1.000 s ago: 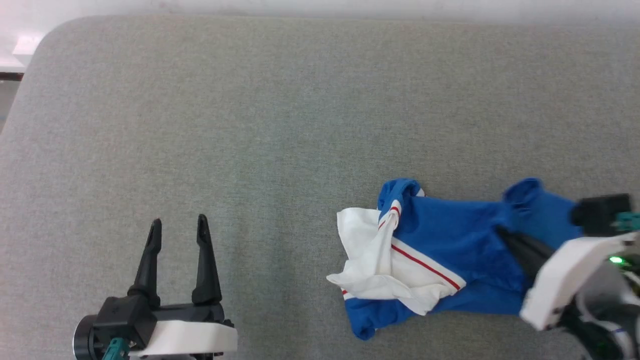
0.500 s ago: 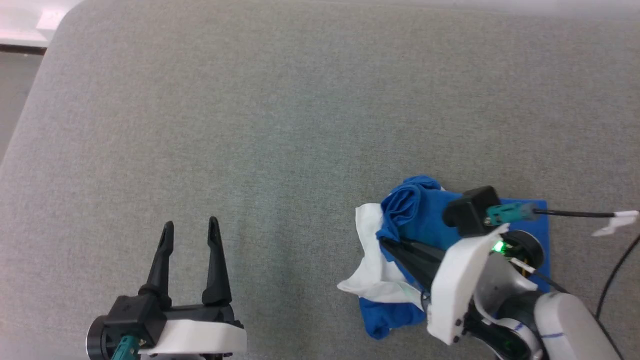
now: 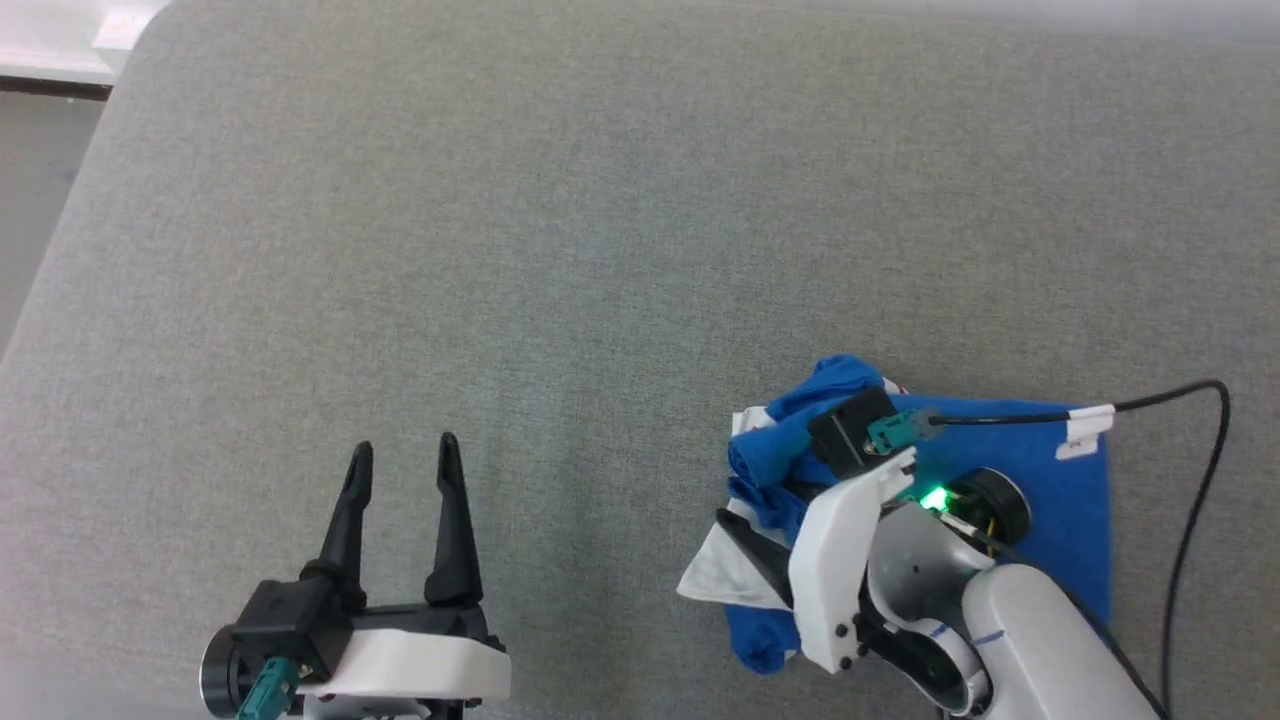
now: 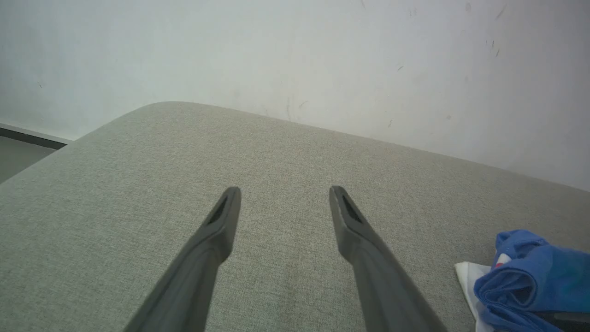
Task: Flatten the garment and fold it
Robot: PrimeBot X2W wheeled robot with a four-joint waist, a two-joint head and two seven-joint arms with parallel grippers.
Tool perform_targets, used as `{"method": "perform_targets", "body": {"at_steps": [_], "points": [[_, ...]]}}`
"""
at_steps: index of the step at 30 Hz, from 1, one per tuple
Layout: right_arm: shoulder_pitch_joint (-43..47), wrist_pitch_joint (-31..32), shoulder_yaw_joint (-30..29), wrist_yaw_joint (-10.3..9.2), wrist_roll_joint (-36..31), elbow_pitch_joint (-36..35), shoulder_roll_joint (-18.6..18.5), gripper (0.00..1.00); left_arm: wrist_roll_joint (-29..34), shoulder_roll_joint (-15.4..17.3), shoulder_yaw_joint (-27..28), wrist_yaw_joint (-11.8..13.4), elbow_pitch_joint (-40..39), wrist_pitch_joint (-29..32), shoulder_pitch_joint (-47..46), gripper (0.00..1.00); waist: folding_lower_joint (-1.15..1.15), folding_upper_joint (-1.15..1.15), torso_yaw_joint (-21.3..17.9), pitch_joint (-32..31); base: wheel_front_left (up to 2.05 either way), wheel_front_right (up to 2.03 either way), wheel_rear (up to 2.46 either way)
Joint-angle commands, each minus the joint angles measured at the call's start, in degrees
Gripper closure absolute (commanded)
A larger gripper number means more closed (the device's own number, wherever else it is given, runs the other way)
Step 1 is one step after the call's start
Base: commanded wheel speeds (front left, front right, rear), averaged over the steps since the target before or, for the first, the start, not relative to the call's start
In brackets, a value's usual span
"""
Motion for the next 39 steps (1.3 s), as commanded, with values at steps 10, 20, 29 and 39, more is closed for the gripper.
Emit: {"method": "perform_targets", "body": {"at_steps": [10,20,29,39], "points": [[1.1,-0.2,-3.9,-0.13,4.2,-8.5,-1.3,0.00,-0.7,0.8,0.5,-0.3,0.6,-0.1,0.5,0.00,0.00,0.00,-3.8,-3.2,0.00,0.00,0.00],[12.2,0.1,-22.8,-0.13,1.4,-21.2,-5.7,0.00,-0.4,1.8,0.4,0.2,-1.0,0.7,1.2,0.00,0.00,0.00,-6.6,-2.2,0.00,0.00,0.00],[15.0,-2.1,-27.0,-0.13,1.9,-15.0,-4.4,0.00,0.8,2.2,-0.3,0.3,-1.4,0.6,-0.7,0.00,0.00,0.00,-6.1,-0.4,0.00,0.00,0.00],[9.4,-4.3,-25.0,-0.13,2.9,-3.6,-3.4,0.00,0.9,2.7,-0.5,0.4,-1.7,0.9,-1.5,0.00,0.00,0.00,-4.0,0.5,0.00,0.00,0.00]]}}
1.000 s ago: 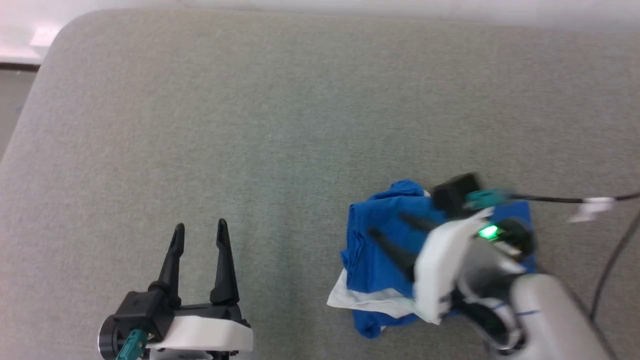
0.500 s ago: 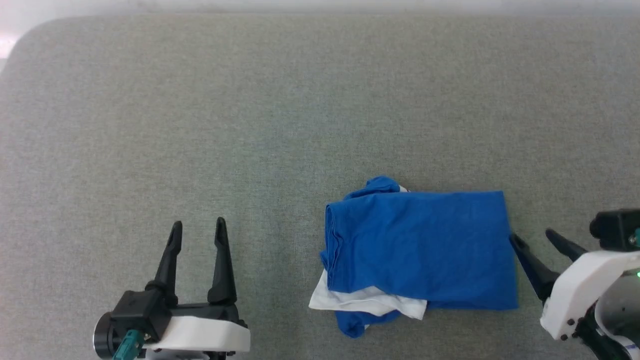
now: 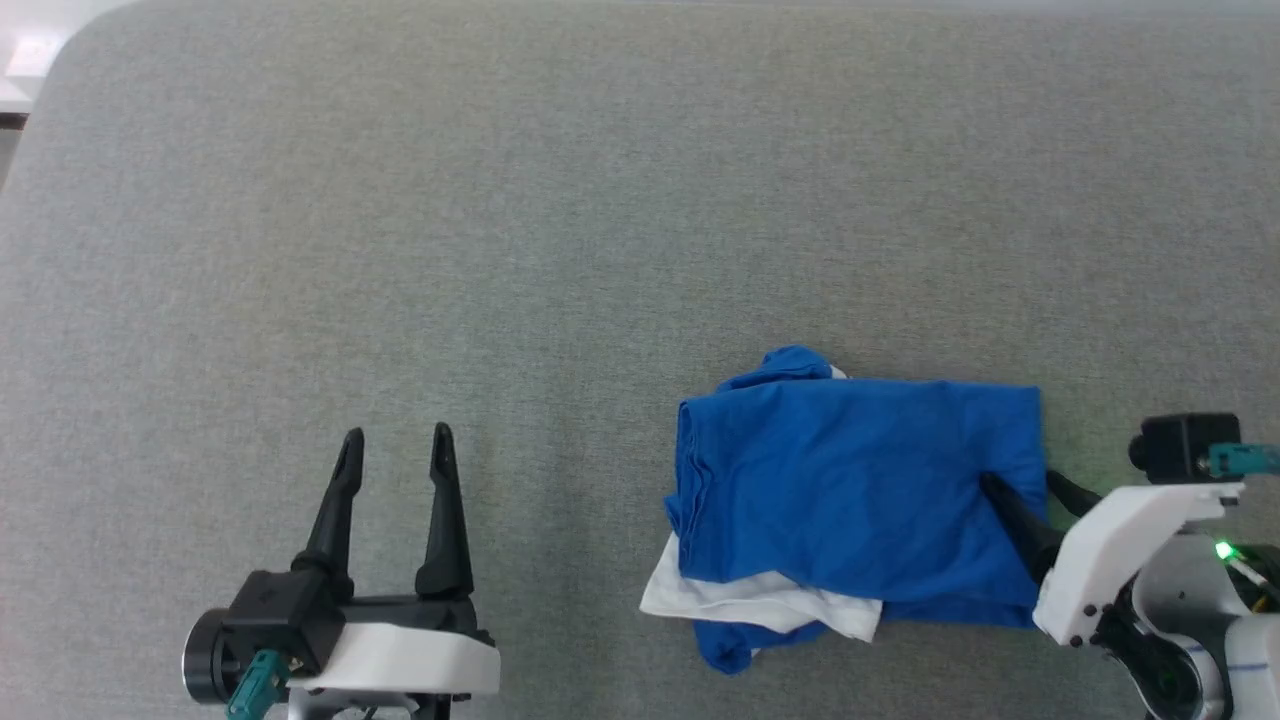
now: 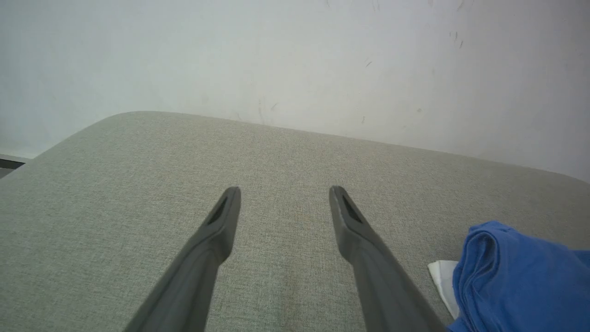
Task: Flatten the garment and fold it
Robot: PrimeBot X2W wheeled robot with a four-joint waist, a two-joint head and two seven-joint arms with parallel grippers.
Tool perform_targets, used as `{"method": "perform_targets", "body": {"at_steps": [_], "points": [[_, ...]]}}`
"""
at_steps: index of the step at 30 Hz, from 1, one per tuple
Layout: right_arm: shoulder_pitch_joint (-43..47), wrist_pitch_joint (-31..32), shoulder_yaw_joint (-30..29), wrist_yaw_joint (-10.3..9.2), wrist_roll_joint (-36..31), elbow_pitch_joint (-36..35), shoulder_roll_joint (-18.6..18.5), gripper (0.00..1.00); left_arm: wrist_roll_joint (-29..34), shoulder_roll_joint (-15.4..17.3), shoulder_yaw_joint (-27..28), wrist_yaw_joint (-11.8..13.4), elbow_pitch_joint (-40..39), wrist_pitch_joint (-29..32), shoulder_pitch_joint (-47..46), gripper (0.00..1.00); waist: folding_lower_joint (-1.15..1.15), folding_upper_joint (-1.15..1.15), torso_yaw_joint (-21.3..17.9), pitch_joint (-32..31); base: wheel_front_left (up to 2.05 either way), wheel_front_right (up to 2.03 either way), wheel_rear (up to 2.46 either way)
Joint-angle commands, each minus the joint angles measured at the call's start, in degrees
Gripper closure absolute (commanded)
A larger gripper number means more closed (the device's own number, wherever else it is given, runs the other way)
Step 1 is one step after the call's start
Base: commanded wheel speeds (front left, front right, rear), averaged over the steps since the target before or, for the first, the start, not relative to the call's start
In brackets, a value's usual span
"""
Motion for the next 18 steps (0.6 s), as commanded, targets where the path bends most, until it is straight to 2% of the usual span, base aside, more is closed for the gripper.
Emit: {"method": "perform_targets", "body": {"at_steps": [1,2,3,9,18], "points": [[-0.5,0.5,0.7,-0.05,0.4,1.3,0.1,0.00,0.3,0.3,-0.2,0.3,-0.1,0.0,-1.0,0.00,0.00,0.00,0.4,0.1,0.00,0.00,0.00],[-0.9,0.8,0.8,-0.05,0.4,2.3,0.1,0.56,0.3,0.3,-0.3,0.3,-0.1,0.0,-1.0,0.00,0.00,0.00,0.5,0.1,0.00,0.00,0.00],[-1.3,1.0,1.0,-0.05,0.3,3.1,0.1,1.00,0.3,0.2,-0.5,0.3,0.0,0.0,-1.2,0.00,0.00,0.00,0.7,0.2,0.00,0.00,0.00],[-2.7,0.1,2.1,-0.05,0.0,4.8,-1.2,1.00,0.7,0.0,-1.6,-0.1,0.2,0.0,-2.3,0.00,0.00,0.00,0.8,-0.6,0.00,0.00,0.00],[-4.2,-1.7,4.0,-0.05,-0.2,3.3,-3.9,1.00,1.1,0.5,-2.1,0.2,-0.3,0.4,-2.2,0.00,0.00,0.00,-2.0,-1.5,0.00,0.00,0.00]]}}
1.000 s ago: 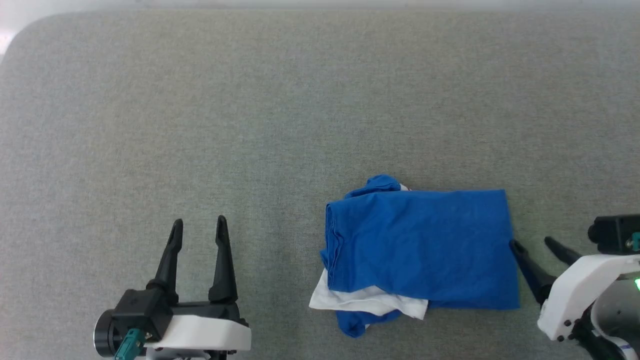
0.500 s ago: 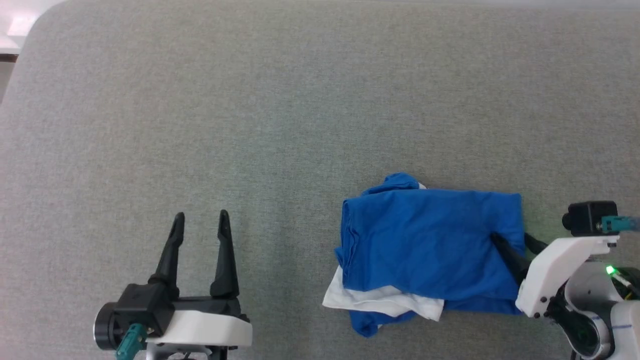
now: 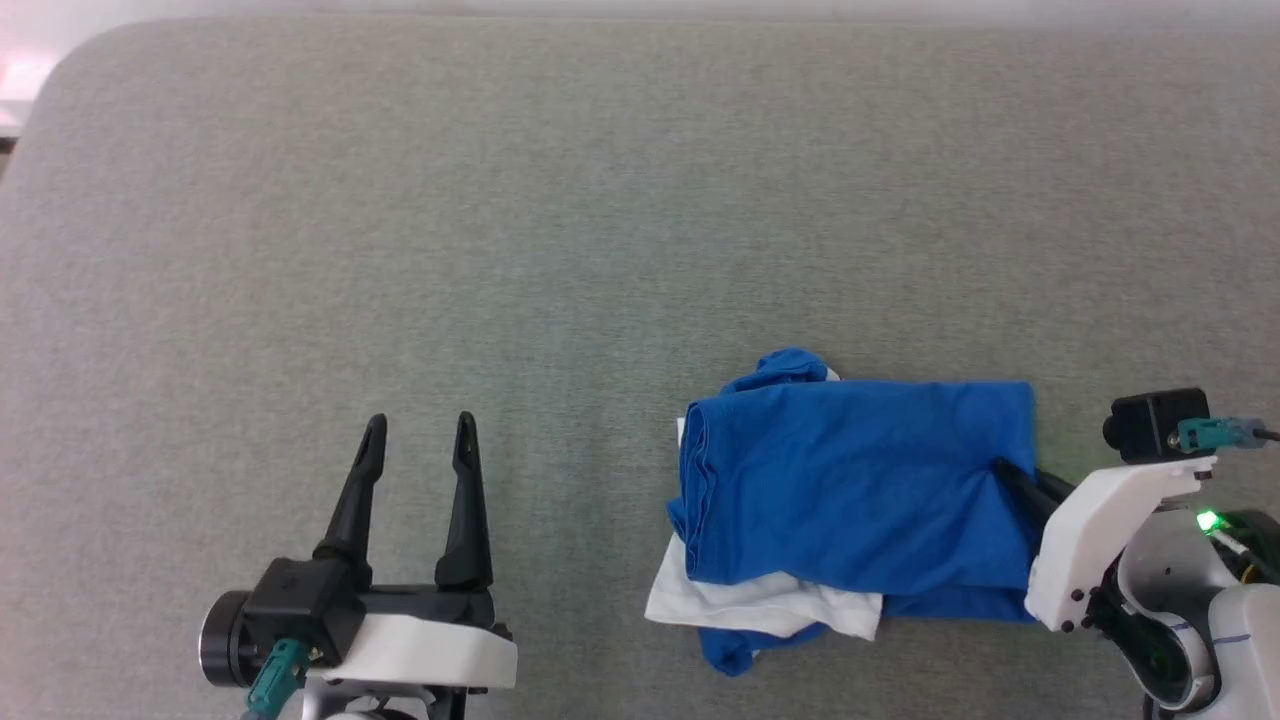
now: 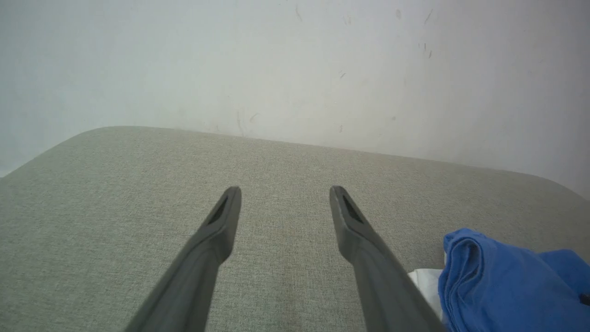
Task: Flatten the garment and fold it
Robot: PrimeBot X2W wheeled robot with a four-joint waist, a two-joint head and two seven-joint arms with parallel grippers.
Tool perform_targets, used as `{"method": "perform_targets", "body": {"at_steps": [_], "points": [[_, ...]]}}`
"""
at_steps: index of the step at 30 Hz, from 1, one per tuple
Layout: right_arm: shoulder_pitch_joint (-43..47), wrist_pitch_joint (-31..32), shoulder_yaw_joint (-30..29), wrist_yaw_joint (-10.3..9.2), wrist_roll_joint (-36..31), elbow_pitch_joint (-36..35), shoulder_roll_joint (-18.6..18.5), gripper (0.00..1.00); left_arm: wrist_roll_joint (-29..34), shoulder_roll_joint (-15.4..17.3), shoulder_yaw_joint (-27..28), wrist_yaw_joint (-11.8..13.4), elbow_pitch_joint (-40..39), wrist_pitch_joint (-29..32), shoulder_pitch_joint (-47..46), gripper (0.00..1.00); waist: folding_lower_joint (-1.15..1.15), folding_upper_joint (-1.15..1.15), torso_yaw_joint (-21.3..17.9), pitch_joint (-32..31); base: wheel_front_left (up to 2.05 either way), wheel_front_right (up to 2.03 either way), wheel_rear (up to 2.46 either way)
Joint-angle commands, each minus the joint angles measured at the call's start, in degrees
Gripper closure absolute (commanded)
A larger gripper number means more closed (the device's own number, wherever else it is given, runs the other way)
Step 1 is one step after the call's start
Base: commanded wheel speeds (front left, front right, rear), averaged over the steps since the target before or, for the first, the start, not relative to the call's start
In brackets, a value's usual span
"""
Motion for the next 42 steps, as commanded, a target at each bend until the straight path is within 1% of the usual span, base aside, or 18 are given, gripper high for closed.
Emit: {"method": "perform_targets", "body": {"at_steps": [1,7,14,20,21,31,37,42], "points": [[-1.3,-0.8,0.4,-0.13,-0.1,-0.4,-1.2,1.00,0.6,0.4,-0.2,0.2,-0.4,0.3,-0.7,0.00,0.00,0.00,-1.4,-0.2,0.00,0.00,0.00],[-4.7,-2.0,2.9,-0.13,-0.5,-0.2,-3.6,1.00,1.2,1.2,-0.3,0.5,-1.3,1.2,-1.4,0.00,0.00,0.00,-4.8,-0.2,0.00,0.00,0.00],[-10.7,-3.4,7.7,-0.13,-1.4,1.4,-7.3,1.00,2.2,2.3,-0.4,1.0,-2.8,2.8,-2.4,0.00,0.00,0.00,-10.6,0.0,0.00,0.00,0.00],[-16.0,-5.2,10.9,-0.13,-1.4,4.6,-9.2,1.00,2.8,3.5,-0.1,1.1,-4.0,4.4,-3.3,0.00,0.00,0.00,-16.1,0.2,0.00,0.00,0.00],[-16.0,-5.2,10.9,-0.13,-1.4,4.6,-9.2,1.00,2.8,3.5,-0.1,1.1,-4.0,4.4,-3.3,0.00,0.00,0.00,-16.1,0.2,0.00,0.00,0.00],[-23.5,-9.7,15.6,-0.13,-1.6,10.8,-12.6,1.00,3.4,5.7,0.1,1.0,-5.2,6.9,-4.4,0.00,0.00,0.00,-23.8,0.4,0.00,0.00,0.00],[-26.9,-13.0,17.8,-0.13,-0.3,13.9,-14.0,1.00,3.9,6.4,0.1,1.2,-6.2,8.2,-5.1,0.00,0.00,0.00,-26.1,1.9,0.00,0.00,0.00],[-29.6,-16.3,17.9,-0.13,0.8,16.3,-16.1,1.00,4.8,7.3,-0.1,1.1,-7.3,9.3,-6.4,0.00,0.00,0.00,-25.7,4.8,0.00,0.00,0.00]]}}
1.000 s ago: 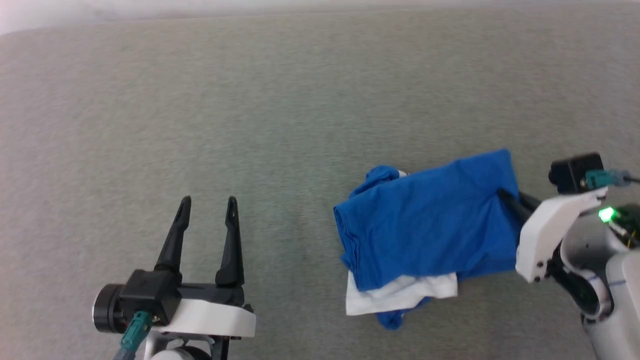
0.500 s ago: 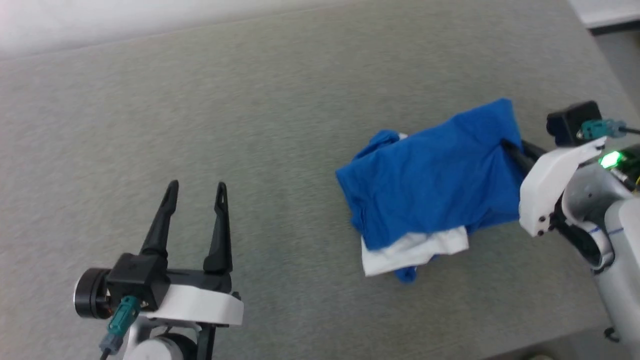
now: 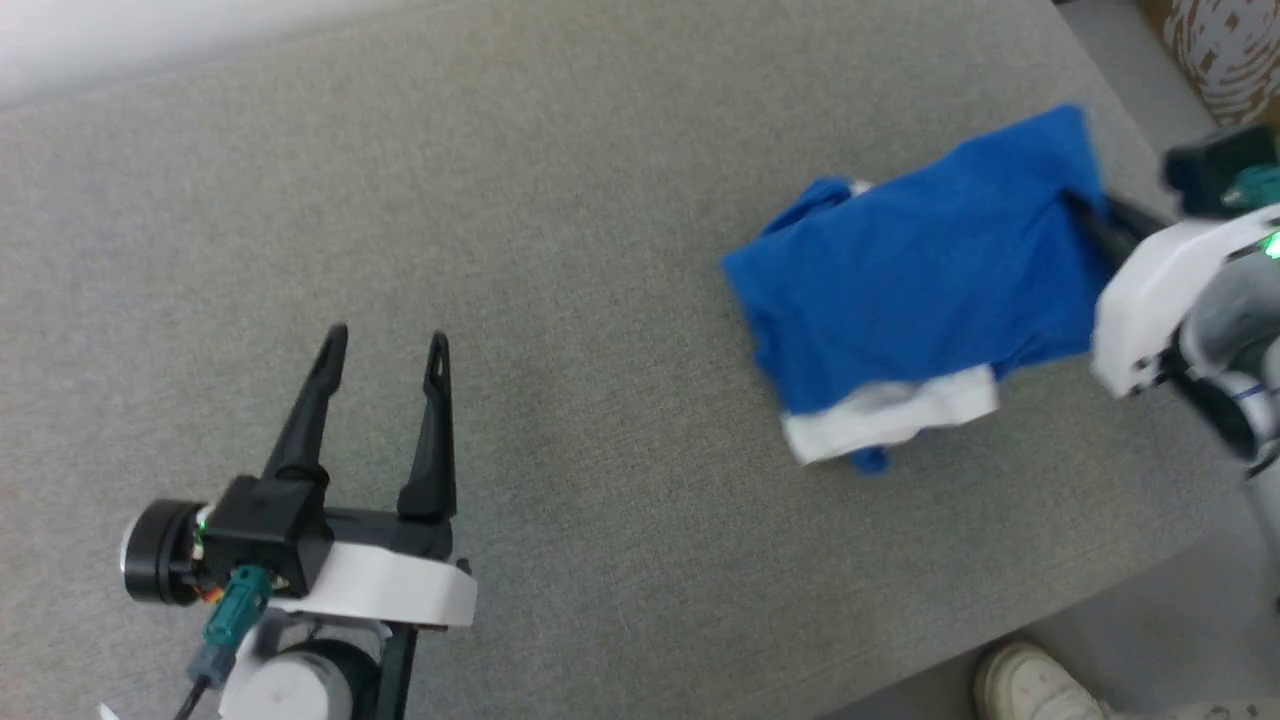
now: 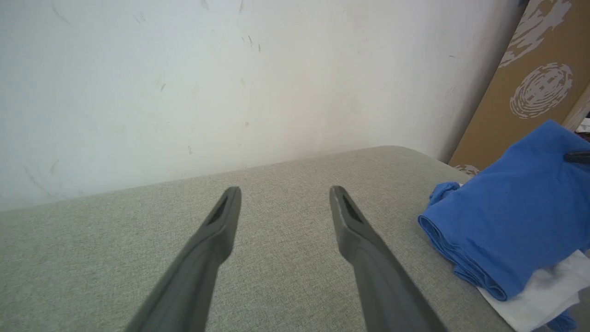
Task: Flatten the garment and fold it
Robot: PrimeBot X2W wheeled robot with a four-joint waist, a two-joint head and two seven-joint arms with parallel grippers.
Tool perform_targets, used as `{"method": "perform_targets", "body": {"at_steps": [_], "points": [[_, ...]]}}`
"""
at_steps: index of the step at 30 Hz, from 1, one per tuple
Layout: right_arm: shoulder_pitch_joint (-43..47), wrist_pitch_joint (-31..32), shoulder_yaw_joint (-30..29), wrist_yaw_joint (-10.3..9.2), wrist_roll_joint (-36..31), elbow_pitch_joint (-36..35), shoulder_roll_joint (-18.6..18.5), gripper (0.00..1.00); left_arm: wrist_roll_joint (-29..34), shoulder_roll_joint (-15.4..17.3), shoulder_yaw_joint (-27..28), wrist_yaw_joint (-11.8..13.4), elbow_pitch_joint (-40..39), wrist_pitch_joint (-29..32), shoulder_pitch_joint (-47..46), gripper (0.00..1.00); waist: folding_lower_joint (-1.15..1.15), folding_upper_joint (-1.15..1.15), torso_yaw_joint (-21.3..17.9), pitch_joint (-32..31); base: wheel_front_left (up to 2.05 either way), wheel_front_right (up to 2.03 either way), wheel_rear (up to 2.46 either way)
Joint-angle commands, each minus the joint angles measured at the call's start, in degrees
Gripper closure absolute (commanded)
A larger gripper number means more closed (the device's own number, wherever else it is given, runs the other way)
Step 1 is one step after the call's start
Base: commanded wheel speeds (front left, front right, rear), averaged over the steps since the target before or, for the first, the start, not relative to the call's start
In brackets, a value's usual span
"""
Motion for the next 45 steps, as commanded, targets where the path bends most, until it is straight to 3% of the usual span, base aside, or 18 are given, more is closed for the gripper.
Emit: {"method": "perform_targets", "body": {"at_steps": [1,12,22,33,34,35,45], "points": [[-1.9,-1.3,-0.5,-0.12,0.3,0.8,-1.1,1.00,0.8,0.7,-0.1,0.2,-0.6,0.5,-1.4,0.00,0.00,0.00,0.4,3.0,0.00,0.00,0.00],[-10.5,-5.4,-3.4,-0.12,-1.2,6.5,-8.5,1.00,5.3,3.2,0.0,1.1,-4.1,3.5,-6.1,0.00,0.00,0.00,2.0,13.9,0.00,0.00,0.00],[-16.6,-9.1,-5.2,-0.12,-4.7,15.6,-13.4,1.00,9.7,4.9,-1.9,0.2,-5.6,6.7,-11.9,0.00,0.00,0.00,3.2,21.3,0.00,0.00,0.00],[-21.2,-12.7,-8.5,-0.12,-10.0,26.5,-12.5,1.00,12.2,4.7,-3.7,0.2,-7.2,9.1,-15.0,0.00,0.00,0.00,4.1,25.3,0.00,0.00,0.00],[-21.7,-13.2,-8.7,-0.12,-10.3,27.2,-12.2,0.59,12.3,4.6,-3.8,0.3,-7.2,9.1,-15.1,0.00,0.00,0.00,4.1,25.4,0.00,0.00,0.00],[-22.0,-13.4,-8.7,-0.12,-11.0,27.9,-12.0,0.00,12.3,4.5,-3.9,0.3,-7.2,9.1,-15.2,0.00,0.00,0.00,4.2,25.4,0.00,0.00,0.00],[-22.6,-15.1,-9.4,-0.12,-13.6,33.4,-11.7,0.00,10.0,2.5,-4.5,0.9,-4.8,4.8,-14.4,0.00,0.00,0.00,5.4,19.9,0.00,0.00,0.00]]}}
